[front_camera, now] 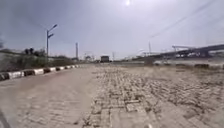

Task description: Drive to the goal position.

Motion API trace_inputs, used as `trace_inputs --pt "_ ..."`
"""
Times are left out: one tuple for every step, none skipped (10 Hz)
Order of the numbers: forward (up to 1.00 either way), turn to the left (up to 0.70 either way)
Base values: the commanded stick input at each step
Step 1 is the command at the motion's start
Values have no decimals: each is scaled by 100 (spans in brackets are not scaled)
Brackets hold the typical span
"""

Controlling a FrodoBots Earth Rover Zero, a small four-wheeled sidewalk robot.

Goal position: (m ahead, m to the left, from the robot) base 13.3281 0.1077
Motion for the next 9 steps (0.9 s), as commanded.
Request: trace_inputs --pt "100 -19" --pt "100 -23" --pt "100 -26" --pt "100 -10" --pt "100 0" --pt "100 0" --pt "100 0" --pt "100 0" --pt "100 0"
